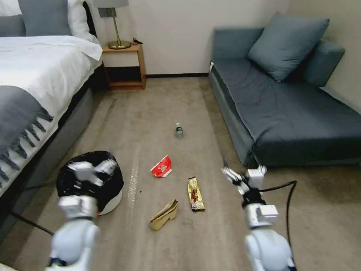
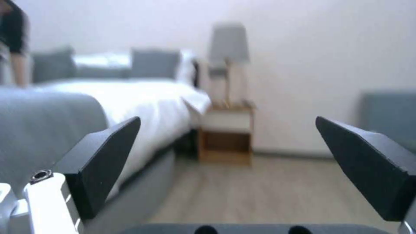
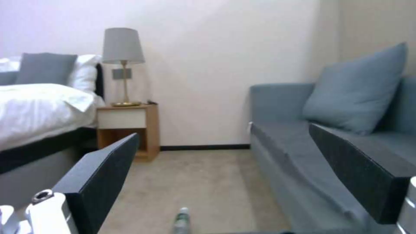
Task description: Pick up the trash bin, then pick up the garbage on the floor and place it into the trash bin.
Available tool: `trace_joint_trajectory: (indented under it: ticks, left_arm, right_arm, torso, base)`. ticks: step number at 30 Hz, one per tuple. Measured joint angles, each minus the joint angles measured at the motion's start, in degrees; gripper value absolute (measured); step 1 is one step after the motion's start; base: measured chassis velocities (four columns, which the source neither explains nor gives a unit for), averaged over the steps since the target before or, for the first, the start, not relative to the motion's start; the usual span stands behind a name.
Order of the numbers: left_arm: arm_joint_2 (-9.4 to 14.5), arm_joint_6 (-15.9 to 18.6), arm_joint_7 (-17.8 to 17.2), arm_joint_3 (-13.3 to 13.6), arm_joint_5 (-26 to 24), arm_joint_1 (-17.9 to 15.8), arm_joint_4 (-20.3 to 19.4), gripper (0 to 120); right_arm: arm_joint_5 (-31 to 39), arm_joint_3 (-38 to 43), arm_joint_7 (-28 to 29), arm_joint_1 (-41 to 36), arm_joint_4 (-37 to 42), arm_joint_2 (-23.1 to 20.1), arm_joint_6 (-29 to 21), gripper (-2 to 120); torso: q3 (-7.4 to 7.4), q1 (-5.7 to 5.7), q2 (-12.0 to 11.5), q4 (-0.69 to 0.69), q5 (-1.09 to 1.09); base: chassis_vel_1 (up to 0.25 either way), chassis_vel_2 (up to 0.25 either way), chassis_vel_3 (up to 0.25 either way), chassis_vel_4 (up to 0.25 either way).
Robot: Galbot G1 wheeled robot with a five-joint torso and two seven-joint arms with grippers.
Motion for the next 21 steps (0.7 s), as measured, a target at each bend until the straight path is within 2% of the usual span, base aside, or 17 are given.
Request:
trace_joint_trajectory:
  ticks: [2, 3, 5, 9, 10, 11, 14, 15, 21]
  left_arm:
    - [0.3, -0.2, -0.2, -0.3, -0.6, -0.2, -0.1, 100]
    - [0.4, -0.3, -0.2, -0.4, -0.9, -0.3, -0.1, 100]
    - [0.4, -0.3, -0.3, -0.5, -0.9, -0.3, -0.1, 100]
    - [0.6, -0.2, -0.2, -0.5, -1.0, 0.2, -0.3, 100]
    - [0.8, 0.5, 0.7, -0.4, -0.7, 1.8, -0.9, 100]
    - [0.8, 0.5, 0.7, -0.4, -0.7, 1.8, -0.9, 100]
    - [1.8, 3.9, 4.5, 0.7, 0.9, 9.3, -2.8, 100]
    - [1.9, 4.4, 5.1, 0.8, 1.2, 10.3, -3.0, 100]
    - [2.0, 4.9, 5.7, 1.0, 1.6, 11.4, -3.4, 100]
  right_arm:
    - [0.5, -0.1, 0.0, 0.2, -0.2, 0.1, -0.2, 100]
    - [0.9, -0.2, 0.0, 0.2, -0.5, 0.1, -0.6, 100]
    - [1.5, -0.1, 0.1, 0.2, -1.0, 0.1, -1.0, 100]
    - [3.0, 0.0, 0.6, 0.1, -1.7, 0.1, -2.5, 100]
    - [3.4, 0.0, 0.7, 0.1, -1.8, 0.1, -3.3, 100]
    - [3.4, 0.0, 0.7, 0.1, -1.8, 0.1, -3.3, 100]
    - [3.7, 0.1, 1.1, -0.2, -2.5, -0.9, -4.9, 100]
    - [3.7, 0.2, 1.2, -0.3, -2.8, -1.2, -5.1, 100]
    - [4.4, 0.9, 1.6, -0.4, -3.9, -2.1, -5.3, 100]
  torso:
    - [0.00, 0.00, 0.0, -0.01, -0.02]
    - [0.00, 0.00, 0.0, -0.01, -0.11]
    - [0.00, 0.00, 0.0, -0.02, -0.02]
    - [0.00, 0.00, 0.0, -0.02, -0.05]
    - [0.00, 0.00, 0.0, -0.04, -0.03]
    - [0.00, 0.00, 0.0, -0.04, -0.03]
    - [0.00, 0.00, 0.0, 0.01, -0.04]
    - [0.00, 0.00, 0.0, 0.02, -0.04]
    - [0.00, 0.00, 0.0, -0.02, -0.04]
  base:
    - [0.000, 0.000, 0.000, 0.000]
    - [0.000, 0.000, 0.000, 0.000]
    - [0.000, 0.000, 0.000, 0.000]
    - [0.000, 0.000, 0.000, 0.000]
    - [0.000, 0.000, 0.000, 0.000]
    - [0.000, 0.000, 0.000, 0.000]
    - [0.000, 0.000, 0.000, 0.000]
    - [0.000, 0.000, 0.000, 0.000]
    - [0.000, 0.000, 0.000, 0.000]
